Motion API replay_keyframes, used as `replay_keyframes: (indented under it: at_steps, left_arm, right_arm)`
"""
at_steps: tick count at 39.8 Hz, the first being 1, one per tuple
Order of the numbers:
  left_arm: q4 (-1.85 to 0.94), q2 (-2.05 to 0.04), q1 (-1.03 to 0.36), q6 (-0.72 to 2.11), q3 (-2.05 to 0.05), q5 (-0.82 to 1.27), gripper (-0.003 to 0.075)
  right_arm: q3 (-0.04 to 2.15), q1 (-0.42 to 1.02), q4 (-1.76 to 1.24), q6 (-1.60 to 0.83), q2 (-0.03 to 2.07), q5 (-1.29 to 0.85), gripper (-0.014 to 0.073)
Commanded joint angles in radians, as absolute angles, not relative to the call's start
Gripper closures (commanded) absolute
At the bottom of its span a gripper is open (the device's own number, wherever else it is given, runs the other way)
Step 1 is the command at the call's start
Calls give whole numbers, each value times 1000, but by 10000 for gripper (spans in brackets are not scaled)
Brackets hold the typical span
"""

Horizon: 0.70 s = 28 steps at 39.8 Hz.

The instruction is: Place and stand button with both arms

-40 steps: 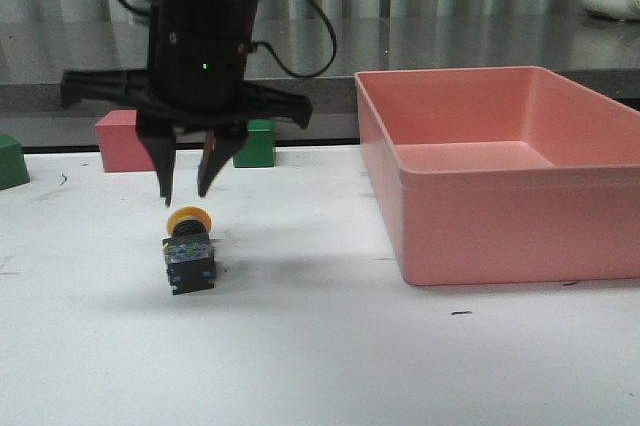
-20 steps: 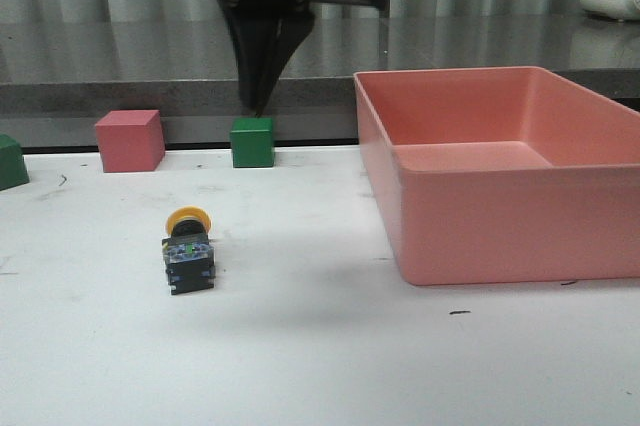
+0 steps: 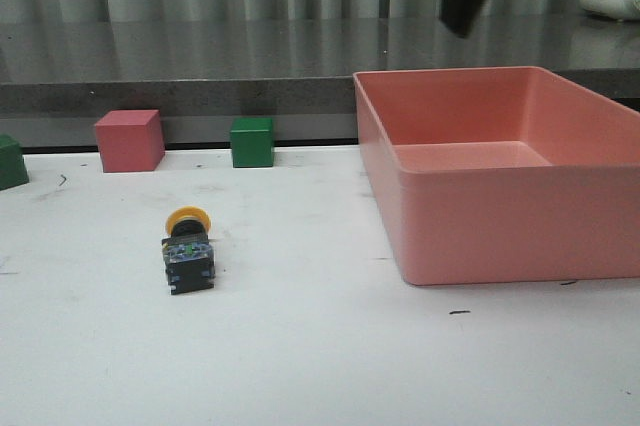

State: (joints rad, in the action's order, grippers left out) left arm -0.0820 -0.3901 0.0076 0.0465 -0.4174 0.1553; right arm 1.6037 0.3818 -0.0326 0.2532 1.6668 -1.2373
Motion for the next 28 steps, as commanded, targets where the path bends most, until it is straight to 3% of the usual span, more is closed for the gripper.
replay_keyframes:
  at_steps: [1,13,28]
  left_arm:
    - [-83,-403,7,38,-456,80,100]
    - [-83,-403,7,38,-456,80,100]
    - [-83,-403,7,38,-456,80,101]
  right_arm:
    - [1489,288,-20,238,1532,-1203,662]
    - [1092,62,-21,212,1250,-1013,662]
    - [640,57,108,212,726,-529,664]
